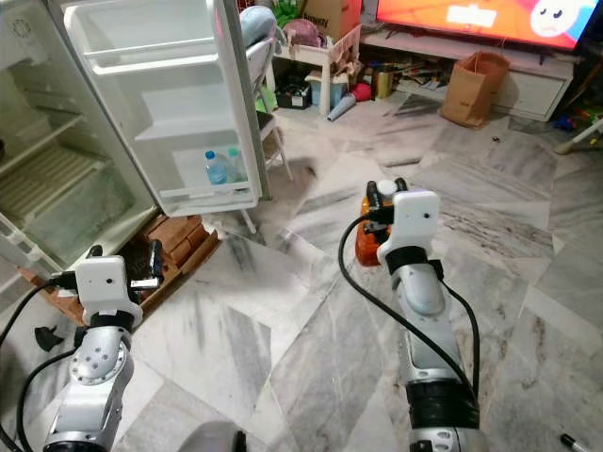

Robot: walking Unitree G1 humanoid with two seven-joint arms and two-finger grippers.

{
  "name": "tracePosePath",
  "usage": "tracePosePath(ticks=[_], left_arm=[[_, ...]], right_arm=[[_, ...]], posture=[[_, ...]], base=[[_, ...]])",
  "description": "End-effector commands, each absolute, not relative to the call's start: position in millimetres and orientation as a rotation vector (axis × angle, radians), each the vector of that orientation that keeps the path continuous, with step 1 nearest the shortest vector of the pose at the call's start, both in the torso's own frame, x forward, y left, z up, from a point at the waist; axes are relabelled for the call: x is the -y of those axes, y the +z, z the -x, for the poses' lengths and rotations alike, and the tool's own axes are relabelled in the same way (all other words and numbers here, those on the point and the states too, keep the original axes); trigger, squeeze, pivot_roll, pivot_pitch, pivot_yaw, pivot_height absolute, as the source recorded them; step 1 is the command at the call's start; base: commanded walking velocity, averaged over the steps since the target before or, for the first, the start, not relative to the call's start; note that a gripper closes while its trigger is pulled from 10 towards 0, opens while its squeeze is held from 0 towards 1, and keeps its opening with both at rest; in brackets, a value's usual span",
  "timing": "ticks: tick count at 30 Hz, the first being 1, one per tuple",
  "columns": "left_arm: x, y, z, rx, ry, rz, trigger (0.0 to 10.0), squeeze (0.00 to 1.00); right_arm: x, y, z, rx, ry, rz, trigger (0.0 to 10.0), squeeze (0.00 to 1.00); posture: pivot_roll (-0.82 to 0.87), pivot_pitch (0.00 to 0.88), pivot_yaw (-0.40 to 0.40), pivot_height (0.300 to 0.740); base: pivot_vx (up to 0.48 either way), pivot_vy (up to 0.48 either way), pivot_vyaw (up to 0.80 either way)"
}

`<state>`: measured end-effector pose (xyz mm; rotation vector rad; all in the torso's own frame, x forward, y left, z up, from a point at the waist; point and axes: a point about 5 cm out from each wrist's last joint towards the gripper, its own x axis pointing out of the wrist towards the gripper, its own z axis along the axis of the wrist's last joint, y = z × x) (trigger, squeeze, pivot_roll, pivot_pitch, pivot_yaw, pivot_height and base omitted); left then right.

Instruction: Restocking fridge

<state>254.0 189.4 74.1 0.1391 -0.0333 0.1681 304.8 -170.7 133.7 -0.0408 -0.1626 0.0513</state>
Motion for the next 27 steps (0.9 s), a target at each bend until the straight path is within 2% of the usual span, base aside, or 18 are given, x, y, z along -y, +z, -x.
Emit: tracePosePath(ticks=[1,17,23,27], left_arm=[[-196.2,73.0,-254.6,0.015,0.176,-0.150,10.0,0.00],[-188.0,74.8,-255.8,0.033,0.160,-0.149,10.0,0.00],[-183.8,77.3,-257.6,0.055,0.178,-0.141,10.0,0.00],[-184.7,79.4,-256.9,0.070,0.204,-0.146,10.0,0.00]], right_arm=[[158.1,139.2,-310.3,0.168,0.076,-0.022,10.0,0.00],[147.0,142.6,-311.1,0.185,0.144,-0.005,10.0,0.00],[142.9,142.4,-315.2,0.169,0.182,-0.009,10.0,0.00],[136.6,145.2,-322.6,0.171,0.216,-0.005,10.0,0.00]], posture=[[0.10,0.034,0.002,0.740],[0.11,0.031,-0.018,0.740],[0.14,0.022,-0.078,0.740],[0.15,0.022,-0.088,0.740]], base=[[0.000,0.480,0.00],[0.000,0.468,0.00],[0.000,0.446,0.00],[0.000,0.429,0.00]])
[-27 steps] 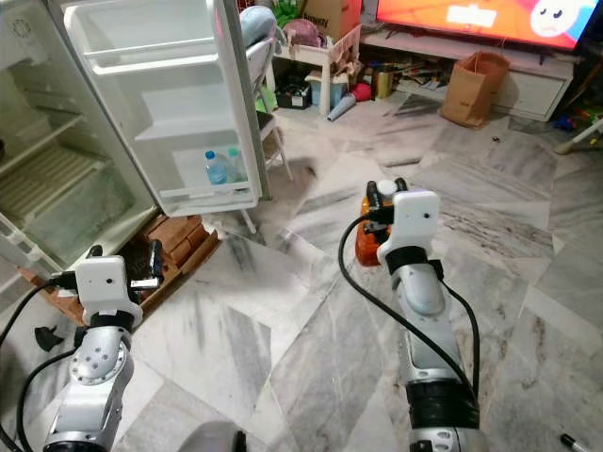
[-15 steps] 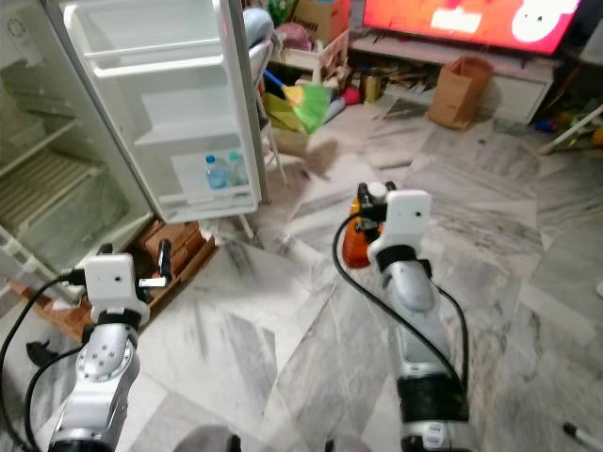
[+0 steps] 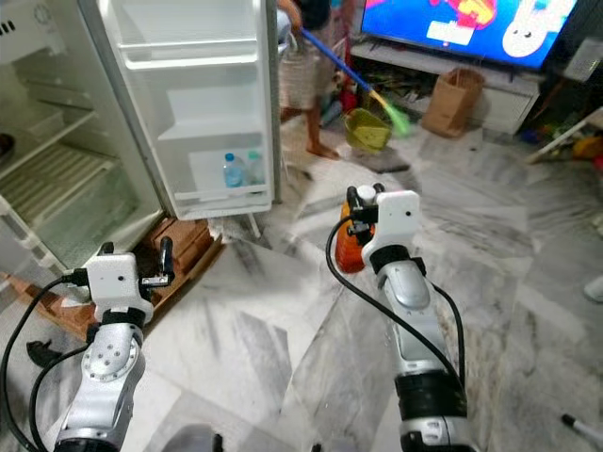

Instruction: Restocking fridge

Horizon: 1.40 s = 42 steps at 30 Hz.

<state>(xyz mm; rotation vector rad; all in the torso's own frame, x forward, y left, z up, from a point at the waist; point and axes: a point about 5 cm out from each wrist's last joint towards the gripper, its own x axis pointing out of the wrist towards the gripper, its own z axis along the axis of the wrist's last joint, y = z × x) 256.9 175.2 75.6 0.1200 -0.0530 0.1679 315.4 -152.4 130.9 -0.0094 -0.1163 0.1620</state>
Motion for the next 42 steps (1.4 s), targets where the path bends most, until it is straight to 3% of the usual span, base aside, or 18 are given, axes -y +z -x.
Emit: tracePosePath(ticks=[1,6,28,42], left_arm=[[-184.9,79.6,-256.8,0.071,0.203,-0.148,10.0,0.00],[-185.8,79.8,-256.1,0.072,0.170,-0.175,10.0,0.00],[-179.2,82.7,-265.9,0.061,0.132,-0.159,10.0,0.00],[-179.4,83.0,-262.9,0.064,0.133,-0.155,10.0,0.00]], right_arm=[[136.0,146.0,-323.5,0.173,0.217,-0.005,10.0,0.00],[134.9,146.0,-323.2,0.178,0.213,-0.009,10.0,0.00],[133.4,138.1,-318.7,0.166,0.214,-0.008,10.0,0.00],[130.6,135.8,-317.4,0.156,0.232,-0.011,10.0,0.00]], posture=[[0.15,0.023,-0.084,0.740],[0.15,0.027,-0.067,0.740],[0.14,0.036,-0.035,0.740],[0.14,0.052,-0.037,0.740]], base=[[0.000,0.424,0.00],[0.362,0.305,0.00],[0.469,0.000,0.00],[0.393,0.275,0.00]])
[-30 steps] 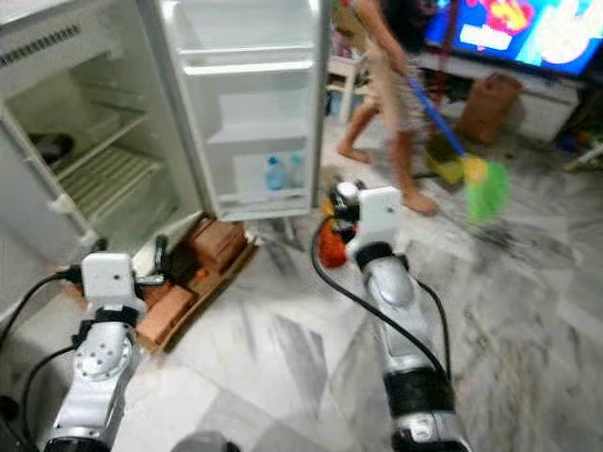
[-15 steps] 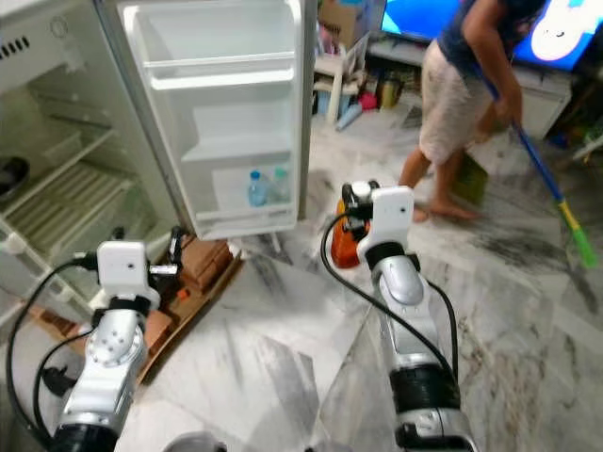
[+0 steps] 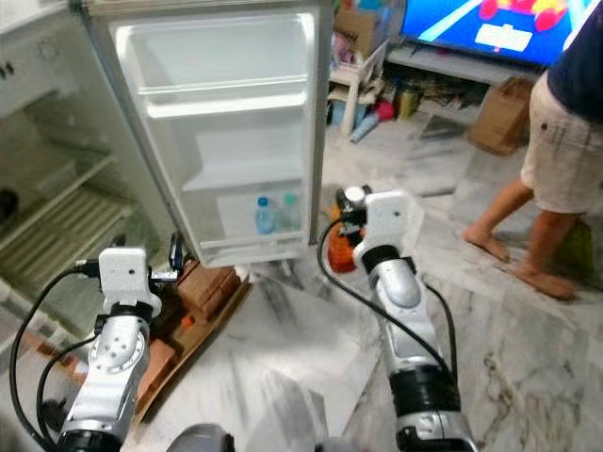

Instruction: Restocking fridge

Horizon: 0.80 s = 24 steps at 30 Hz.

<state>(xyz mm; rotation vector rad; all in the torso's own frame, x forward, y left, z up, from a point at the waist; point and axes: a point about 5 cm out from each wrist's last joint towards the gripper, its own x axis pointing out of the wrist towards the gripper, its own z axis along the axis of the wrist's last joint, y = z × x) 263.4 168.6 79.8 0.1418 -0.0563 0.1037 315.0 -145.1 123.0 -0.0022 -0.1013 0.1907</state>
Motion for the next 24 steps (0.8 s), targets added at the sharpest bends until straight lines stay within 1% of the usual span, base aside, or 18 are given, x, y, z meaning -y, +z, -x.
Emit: tracePosePath(ticks=[1,18,21,23,24], left_arm=[[-179.3,83.0,-262.5,0.063,0.132,-0.156,10.0,0.00],[-176.0,83.8,-262.3,0.068,0.097,-0.176,10.0,0.00],[-176.0,83.4,-262.6,0.063,0.101,-0.181,10.0,0.00],[-175.7,81.9,-262.9,0.057,0.094,-0.187,10.0,0.00],[-174.5,80.6,-263.7,0.050,0.079,-0.192,10.0,0.00]], right_arm=[[130.3,135.8,-317.3,0.156,0.233,-0.012,10.0,0.00],[131.0,128.2,-314.7,0.126,0.226,-0.033,10.0,0.00],[131.1,126.2,-314.0,0.119,0.224,-0.042,10.0,0.00],[131.2,122.6,-313.2,0.110,0.220,-0.043,10.0,0.00],[131.3,120.1,-313.1,0.107,0.206,-0.047,10.0,0.00]], posture=[[0.14,0.053,-0.036,0.740],[0.14,0.055,-0.015,0.740],[0.14,0.052,-0.012,0.740],[0.14,0.042,0.009,0.740],[0.14,0.025,0.035,0.740]], base=[[0.390,0.277,0.00],[0.376,0.297,0.00],[0.360,0.000,0.00],[0.000,0.000,0.00],[0.000,0.000,0.00]])
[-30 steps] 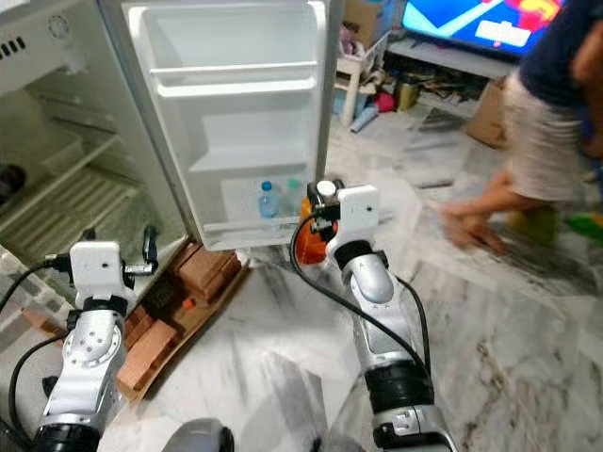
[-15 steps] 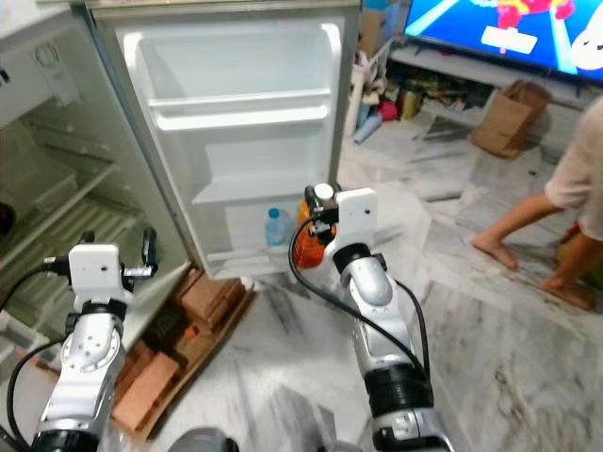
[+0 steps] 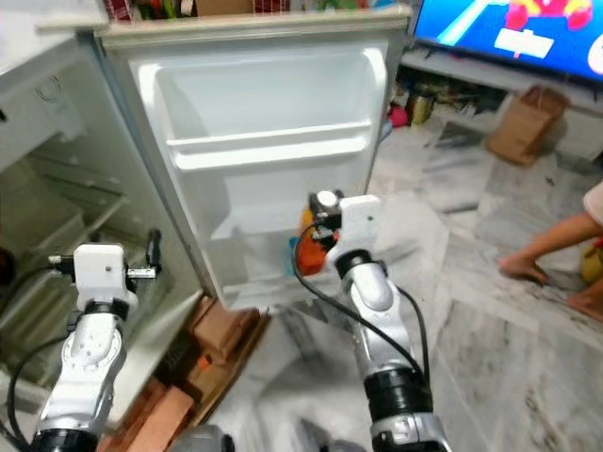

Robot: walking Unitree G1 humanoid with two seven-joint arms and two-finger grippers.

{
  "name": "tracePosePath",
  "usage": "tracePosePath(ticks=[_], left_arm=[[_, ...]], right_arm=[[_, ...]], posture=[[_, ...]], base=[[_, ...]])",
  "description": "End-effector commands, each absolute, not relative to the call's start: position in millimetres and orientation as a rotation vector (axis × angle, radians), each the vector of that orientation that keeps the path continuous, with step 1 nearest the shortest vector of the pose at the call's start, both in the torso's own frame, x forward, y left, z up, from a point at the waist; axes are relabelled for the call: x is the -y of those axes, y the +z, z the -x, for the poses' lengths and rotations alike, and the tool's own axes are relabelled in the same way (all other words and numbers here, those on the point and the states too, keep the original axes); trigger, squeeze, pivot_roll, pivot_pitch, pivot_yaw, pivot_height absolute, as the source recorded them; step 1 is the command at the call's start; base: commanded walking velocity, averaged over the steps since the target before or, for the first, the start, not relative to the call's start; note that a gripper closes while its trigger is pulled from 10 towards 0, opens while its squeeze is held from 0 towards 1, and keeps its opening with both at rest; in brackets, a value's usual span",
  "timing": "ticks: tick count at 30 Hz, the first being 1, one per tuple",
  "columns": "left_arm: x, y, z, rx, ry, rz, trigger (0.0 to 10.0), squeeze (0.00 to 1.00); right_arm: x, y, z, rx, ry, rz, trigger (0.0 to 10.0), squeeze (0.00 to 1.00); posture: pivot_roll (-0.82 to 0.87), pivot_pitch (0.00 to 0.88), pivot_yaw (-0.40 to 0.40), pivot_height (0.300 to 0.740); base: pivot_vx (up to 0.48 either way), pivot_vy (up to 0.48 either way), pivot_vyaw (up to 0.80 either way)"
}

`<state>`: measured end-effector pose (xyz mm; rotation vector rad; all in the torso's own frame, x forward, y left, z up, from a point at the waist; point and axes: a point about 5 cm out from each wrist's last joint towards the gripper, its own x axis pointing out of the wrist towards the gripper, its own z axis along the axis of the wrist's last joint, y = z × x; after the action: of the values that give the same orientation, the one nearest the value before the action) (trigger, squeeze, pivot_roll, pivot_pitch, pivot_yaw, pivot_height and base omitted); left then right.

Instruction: Restocking fridge

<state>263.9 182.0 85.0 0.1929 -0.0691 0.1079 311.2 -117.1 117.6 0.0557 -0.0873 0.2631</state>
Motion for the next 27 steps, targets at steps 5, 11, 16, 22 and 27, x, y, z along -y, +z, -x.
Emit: tracePosePath(ticks=[5,11,16,22,27], left_arm=[[-168.7,82.9,-269.8,0.052,0.014,-0.209,10.0,0.00],[-163.4,83.9,-283.4,0.024,-0.033,-0.222,10.0,0.00],[-166.5,81.8,-280.4,0.004,-0.001,-0.197,10.0,0.00],[-166.4,74.2,-271.1,-0.002,-0.004,-0.201,10.0,0.00],[-163.3,77.0,-274.0,0.005,-0.008,-0.196,10.0,0.00]], right_arm=[[132.4,120.2,-314.3,0.119,0.163,-0.060,10.0,0.00],[135.8,113.4,-309.8,0.098,0.152,-0.054,10.0,0.00],[131.4,103.9,-309.3,0.040,0.207,-0.049,10.0,0.00],[117.8,100.0,-306.6,0.016,0.311,-0.048,10.0,0.00],[116.8,100.9,-306.7,0.021,0.324,-0.052,10.0,0.00]], posture=[[0.12,0.009,0.074,0.740],[0.11,0.020,0.068,0.740],[0.12,0.037,0.036,0.740],[0.12,0.044,0.029,0.740],[0.12,0.049,0.027,0.740]], base=[[0.000,0.000,0.00],[0.000,0.000,0.00],[0.000,0.000,0.00],[0.000,0.127,0.00],[0.000,0.000,0.18]])
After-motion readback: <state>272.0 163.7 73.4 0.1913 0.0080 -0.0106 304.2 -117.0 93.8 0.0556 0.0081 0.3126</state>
